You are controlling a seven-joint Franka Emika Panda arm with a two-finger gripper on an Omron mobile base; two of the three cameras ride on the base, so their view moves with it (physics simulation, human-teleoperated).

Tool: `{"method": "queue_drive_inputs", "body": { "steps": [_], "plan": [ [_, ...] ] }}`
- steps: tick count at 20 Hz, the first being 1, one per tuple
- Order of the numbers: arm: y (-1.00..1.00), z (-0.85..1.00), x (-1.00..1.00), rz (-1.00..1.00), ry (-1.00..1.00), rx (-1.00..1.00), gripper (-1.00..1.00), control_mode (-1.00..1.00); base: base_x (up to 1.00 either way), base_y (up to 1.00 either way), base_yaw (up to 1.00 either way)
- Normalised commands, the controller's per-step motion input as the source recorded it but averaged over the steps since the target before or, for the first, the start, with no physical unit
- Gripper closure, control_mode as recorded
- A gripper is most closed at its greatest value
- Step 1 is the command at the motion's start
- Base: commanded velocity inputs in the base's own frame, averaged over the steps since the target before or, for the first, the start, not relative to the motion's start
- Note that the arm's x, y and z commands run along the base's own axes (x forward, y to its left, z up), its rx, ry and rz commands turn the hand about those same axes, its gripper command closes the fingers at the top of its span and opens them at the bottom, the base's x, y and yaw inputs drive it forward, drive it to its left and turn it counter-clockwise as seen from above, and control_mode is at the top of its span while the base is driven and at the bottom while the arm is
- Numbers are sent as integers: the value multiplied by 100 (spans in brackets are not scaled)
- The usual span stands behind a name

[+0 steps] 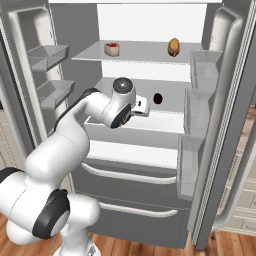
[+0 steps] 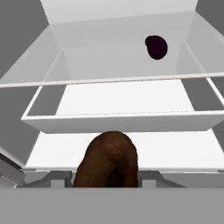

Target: Gather the eggplant and sweet potato from the fridge and place them on a tray on the dining counter. Then gather the steak and chicken drumstick from the fridge and place them on the other tray.

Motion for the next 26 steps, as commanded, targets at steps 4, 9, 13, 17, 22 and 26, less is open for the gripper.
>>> {"method": "queue_drive_inputs", "body": {
  "steps": [4, 9, 13, 17, 22, 26],
  "plan": [
    [0, 0, 0, 0, 0, 0, 100, 100, 0, 0, 0],
    [0, 0, 0, 0, 0, 0, 100, 100, 0, 0, 0],
    [0, 0, 0, 0, 0, 0, 100, 100, -65, 0, 0],
    [0, 0, 0, 0, 0, 0, 100, 100, -100, 0, 0],
    [0, 0, 0, 0, 0, 0, 100, 100, -100, 0, 0],
    [0, 0, 0, 0, 0, 0, 100, 100, -95, 1, -1]
  ]
}}
